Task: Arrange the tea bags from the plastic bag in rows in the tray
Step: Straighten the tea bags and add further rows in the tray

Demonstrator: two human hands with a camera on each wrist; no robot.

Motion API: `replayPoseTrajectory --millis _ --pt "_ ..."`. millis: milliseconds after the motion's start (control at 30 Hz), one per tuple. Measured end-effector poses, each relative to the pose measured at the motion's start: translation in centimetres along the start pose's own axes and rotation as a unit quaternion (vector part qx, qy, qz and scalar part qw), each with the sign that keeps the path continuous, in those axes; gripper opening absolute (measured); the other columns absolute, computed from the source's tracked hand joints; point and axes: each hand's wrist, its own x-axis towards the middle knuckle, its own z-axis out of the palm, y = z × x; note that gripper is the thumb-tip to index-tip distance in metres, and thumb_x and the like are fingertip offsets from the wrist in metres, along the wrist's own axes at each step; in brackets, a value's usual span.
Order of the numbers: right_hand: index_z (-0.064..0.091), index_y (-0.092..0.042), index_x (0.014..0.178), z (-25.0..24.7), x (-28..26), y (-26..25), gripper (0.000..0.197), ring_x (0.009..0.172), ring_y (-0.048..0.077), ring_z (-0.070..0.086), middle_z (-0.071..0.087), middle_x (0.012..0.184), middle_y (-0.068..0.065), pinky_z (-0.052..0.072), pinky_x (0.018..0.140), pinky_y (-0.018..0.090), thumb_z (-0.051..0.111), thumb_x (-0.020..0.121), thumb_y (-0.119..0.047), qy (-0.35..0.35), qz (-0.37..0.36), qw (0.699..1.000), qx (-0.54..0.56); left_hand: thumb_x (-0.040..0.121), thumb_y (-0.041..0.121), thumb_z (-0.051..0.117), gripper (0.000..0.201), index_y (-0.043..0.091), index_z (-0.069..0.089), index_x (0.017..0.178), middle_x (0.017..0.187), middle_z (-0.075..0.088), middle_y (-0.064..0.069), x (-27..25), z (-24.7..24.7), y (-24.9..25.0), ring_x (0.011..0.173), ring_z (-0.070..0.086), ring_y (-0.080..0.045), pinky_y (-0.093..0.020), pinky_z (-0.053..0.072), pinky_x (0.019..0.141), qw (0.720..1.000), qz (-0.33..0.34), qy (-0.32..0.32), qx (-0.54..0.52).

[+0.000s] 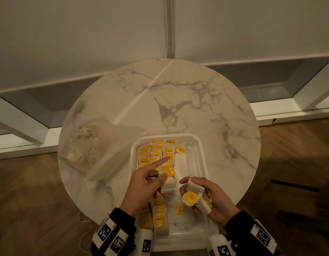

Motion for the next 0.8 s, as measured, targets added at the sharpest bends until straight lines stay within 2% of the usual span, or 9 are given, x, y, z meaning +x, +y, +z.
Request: replayPoseTrajectory --millis 100,133,233,300,367,467,567,700,800 --pt "0.066 -0.002 0.104 0.0 0.0 0.0 0.039 0.055 0.018 0.060 0.063 0.083 0.014 0.042 0.037 0.023 0.058 0.081 -0.033 0.000 0.000 1.000 -0.003 0.092 0.008 0.067 0.034 0.034 0.075 0.112 0.068 0.069 0.001 -0.2 0.0 0.1 0.056 0.065 -0.040 -0.030 0.051 0.045 1.000 -0.006 0.013 -0.020" --pt "0.066 -0.002 0.104 -0.1 0.0 0.1 0.040 0.056 0.018 0.060 0.063 0.083 0.015 0.042 0.037 0.023 0.058 0.081 -0.033 0.000 0.000 1.000 -0.004 0.091 0.007 0.068 0.031 0.032 0.077 0.108 0.067 0.068 0.001 -0.3 0.1 0.1 0.055 0.063 -0.042 -0.031 0.049 0.043 1.000 -0.006 0.018 -0.023" --pt "0.065 -0.002 0.105 -0.2 0.1 0.2 0.040 0.056 0.019 0.060 0.063 0.084 0.014 0.043 0.038 0.023 0.057 0.082 -0.034 -0.004 0.003 1.000 -0.008 0.089 0.006 0.069 0.027 0.025 0.077 0.107 0.062 0.066 0.006 -0.6 0.1 0.4 0.042 0.057 -0.022 -0.029 0.049 0.044 0.999 -0.005 0.030 -0.022" --pt "0.064 -0.002 0.106 -0.2 0.1 0.2 0.040 0.056 0.018 0.060 0.062 0.084 0.014 0.043 0.038 0.023 0.057 0.082 -0.034 -0.007 0.003 1.000 -0.009 0.089 0.006 0.070 0.028 0.023 0.076 0.110 0.062 0.066 0.007 -0.8 0.1 0.4 0.039 0.054 -0.020 -0.026 0.047 0.043 0.999 -0.002 0.034 -0.024" --pt "0.063 -0.002 0.107 -0.2 0.1 0.3 0.041 0.055 0.018 0.060 0.061 0.084 0.015 0.043 0.038 0.023 0.056 0.083 -0.034 -0.014 0.002 1.000 -0.007 0.087 0.006 0.072 0.022 0.021 0.079 0.102 0.065 0.069 0.003 -1.0 0.1 0.4 0.036 0.054 -0.019 -0.023 0.045 0.041 0.999 -0.003 0.043 -0.033" --pt "0.063 -0.001 0.107 -0.3 0.2 0.2 0.041 0.054 0.018 0.059 0.061 0.084 0.015 0.043 0.037 0.023 0.056 0.083 -0.034 -0.020 0.003 1.000 -0.003 0.081 0.005 0.077 0.015 0.018 0.079 0.089 0.073 0.074 -0.004 -1.0 0.1 0.2 0.046 0.065 -0.021 -0.021 0.047 0.047 0.998 -0.012 0.038 -0.039" --pt "0.062 -0.001 0.108 -0.4 0.4 0.3 0.041 0.054 0.019 0.059 0.061 0.084 0.015 0.044 0.037 0.023 0.058 0.083 -0.033 -0.031 0.005 0.999 0.008 0.076 0.001 0.081 0.029 0.020 0.077 0.098 0.086 0.076 -0.003 -0.9 -0.1 -0.2 0.064 0.073 -0.025 -0.024 0.054 0.060 0.999 -0.022 0.011 -0.030" --pt "0.063 -0.001 0.106 -0.6 0.5 0.4 0.043 0.055 0.019 0.059 0.061 0.084 0.015 0.045 0.037 0.023 0.063 0.079 -0.035 -0.045 0.010 0.999 0.009 0.082 0.002 0.076 0.020 0.020 0.078 0.090 0.082 0.076 0.001 -0.7 -0.6 -0.9 0.062 0.072 -0.023 -0.034 0.058 0.066 0.999 -0.006 0.026 0.019" --pt "0.065 -0.003 0.106 -0.8 0.6 0.4 0.045 0.057 0.020 0.060 0.061 0.085 0.016 0.046 0.039 0.024 0.067 0.077 -0.037 -0.050 0.008 0.999 0.010 0.081 0.009 0.078 0.020 0.029 0.080 0.084 0.083 0.074 0.006 -0.5 -1.1 -1.2 0.068 0.068 -0.014 -0.023 0.053 0.067 0.996 0.020 0.038 0.075"
